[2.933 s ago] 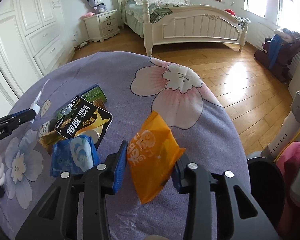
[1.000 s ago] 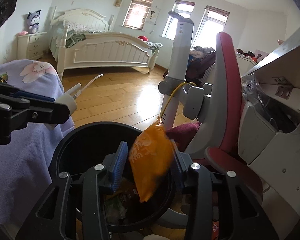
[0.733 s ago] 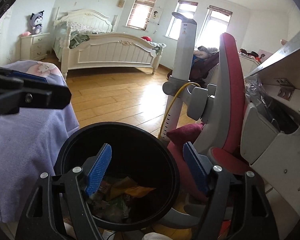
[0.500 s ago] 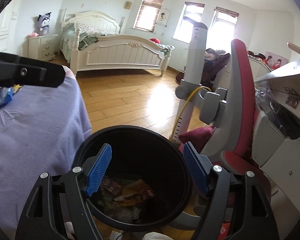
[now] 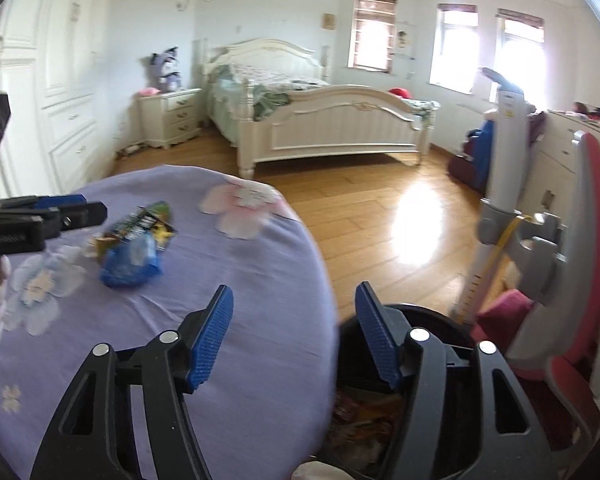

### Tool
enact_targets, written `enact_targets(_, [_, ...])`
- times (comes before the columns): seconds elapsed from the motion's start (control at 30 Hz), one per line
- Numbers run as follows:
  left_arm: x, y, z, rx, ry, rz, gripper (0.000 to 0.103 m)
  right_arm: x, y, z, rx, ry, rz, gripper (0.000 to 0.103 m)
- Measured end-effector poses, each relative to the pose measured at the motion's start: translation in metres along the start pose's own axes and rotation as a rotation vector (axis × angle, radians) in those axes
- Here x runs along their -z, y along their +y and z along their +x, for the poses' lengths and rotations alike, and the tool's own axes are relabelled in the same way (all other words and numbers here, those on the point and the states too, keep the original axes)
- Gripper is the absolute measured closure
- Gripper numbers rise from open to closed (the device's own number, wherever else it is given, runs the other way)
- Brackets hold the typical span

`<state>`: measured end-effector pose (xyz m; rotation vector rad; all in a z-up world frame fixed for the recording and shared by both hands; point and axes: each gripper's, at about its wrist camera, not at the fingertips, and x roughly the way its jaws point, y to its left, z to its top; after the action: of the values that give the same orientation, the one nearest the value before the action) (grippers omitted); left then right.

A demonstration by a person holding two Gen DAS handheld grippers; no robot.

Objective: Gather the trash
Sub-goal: 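Grasp blue bag with right gripper while left gripper grasps eye-drop bottle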

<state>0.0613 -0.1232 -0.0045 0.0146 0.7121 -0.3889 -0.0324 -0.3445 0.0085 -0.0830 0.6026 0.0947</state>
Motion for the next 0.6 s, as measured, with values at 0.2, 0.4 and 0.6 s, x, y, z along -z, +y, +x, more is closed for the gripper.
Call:
enact_targets(0.2, [0.016, 0.057, 0.003, -0.071, 0.066, 0.042, 0.033, -0.026, 0.047, 0.031, -0.212, 0.056, -0.026, 0.05])
enact_targets(0.4, [0.025, 0.081, 0.017, -0.03, 0.128, 0.07, 0.034, -0.04, 0.08, 0.071, -0.315, 0.145, -0.056, 0.05])
enact_targets(0.6, [0.031, 0.075, 0.038, -0.013, 0.185, 0.131, 0.047, -0.041, 0.09, 0.1, -0.353, 0.224, -0.028, 0.05])
